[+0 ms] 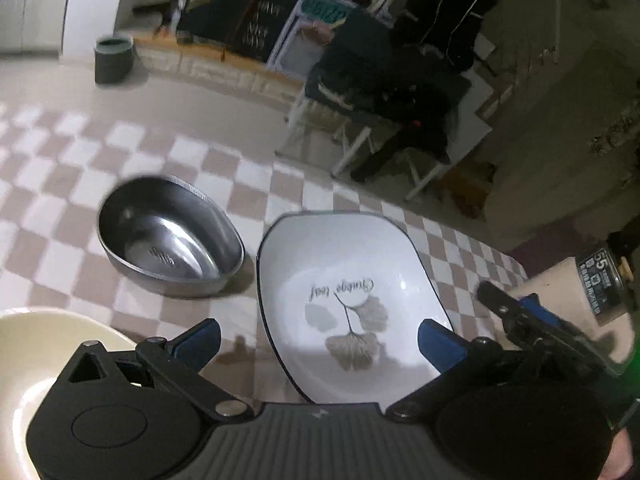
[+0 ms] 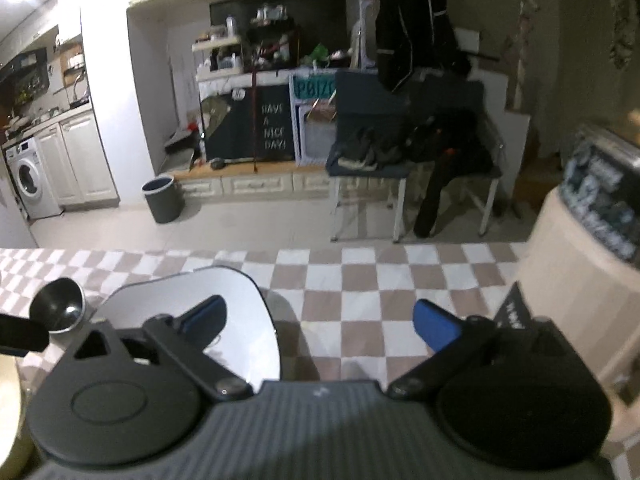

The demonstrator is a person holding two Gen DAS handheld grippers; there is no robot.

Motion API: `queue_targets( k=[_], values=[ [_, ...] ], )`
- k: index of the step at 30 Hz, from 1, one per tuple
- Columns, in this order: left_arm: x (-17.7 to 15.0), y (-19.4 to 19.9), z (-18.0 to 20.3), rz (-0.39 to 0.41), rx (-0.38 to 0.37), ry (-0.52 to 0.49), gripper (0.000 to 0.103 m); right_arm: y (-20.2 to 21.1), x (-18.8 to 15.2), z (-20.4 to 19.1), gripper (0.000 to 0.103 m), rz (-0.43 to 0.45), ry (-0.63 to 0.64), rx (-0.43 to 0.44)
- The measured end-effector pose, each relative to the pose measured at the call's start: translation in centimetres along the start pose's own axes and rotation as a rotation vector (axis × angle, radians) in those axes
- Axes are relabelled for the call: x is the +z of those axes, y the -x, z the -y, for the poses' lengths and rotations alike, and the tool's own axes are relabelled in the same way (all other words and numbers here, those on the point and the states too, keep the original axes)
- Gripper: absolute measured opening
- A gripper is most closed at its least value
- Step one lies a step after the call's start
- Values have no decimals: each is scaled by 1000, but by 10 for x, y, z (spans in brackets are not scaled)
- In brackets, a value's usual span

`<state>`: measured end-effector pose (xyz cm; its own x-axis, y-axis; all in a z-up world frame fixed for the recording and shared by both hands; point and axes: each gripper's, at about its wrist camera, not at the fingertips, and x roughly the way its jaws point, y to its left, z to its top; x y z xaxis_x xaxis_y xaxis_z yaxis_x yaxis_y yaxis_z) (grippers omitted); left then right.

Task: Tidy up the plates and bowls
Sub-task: 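Grasp the white square plate rim with the left gripper and lift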

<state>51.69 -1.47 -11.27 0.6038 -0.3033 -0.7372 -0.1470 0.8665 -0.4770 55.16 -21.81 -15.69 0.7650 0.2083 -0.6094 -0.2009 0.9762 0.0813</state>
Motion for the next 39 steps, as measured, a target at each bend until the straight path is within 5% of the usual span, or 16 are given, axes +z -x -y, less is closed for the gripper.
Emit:
queue_targets(
  k=[3, 5, 7, 12, 19, 26, 30, 39],
  values=[
    [4, -9, -11, -47, -71, 78, 94, -18, 3, 2, 80, -63, -57, 104],
    [7, -16, -14, -63, -84, 91, 75, -29, 2, 5, 62, -117, -140, 160],
    [10, -24, -15, -81, -75, 82, 66, -37, 1, 7, 53, -155, -179, 198],
    [17, -32, -18, -87, -25, 56, 56, -51, 2, 2, 43, -213, -163, 208],
    [17, -49, -31, -132, 3, 53, 28, -64, -1, -6, 22, -279, -136, 207],
    [17, -61, -33, -147, -20, 0, 25, -61, -1, -3, 21, -281, -157, 261],
    [16, -58, -24, -106, 25, -118, 25, -52, 2, -8, 21, -256, -111, 287],
    [25, -24, -21, -19, -31, -136, 14, -4, 10, -5, 19, -170, -135, 289]
  ],
)
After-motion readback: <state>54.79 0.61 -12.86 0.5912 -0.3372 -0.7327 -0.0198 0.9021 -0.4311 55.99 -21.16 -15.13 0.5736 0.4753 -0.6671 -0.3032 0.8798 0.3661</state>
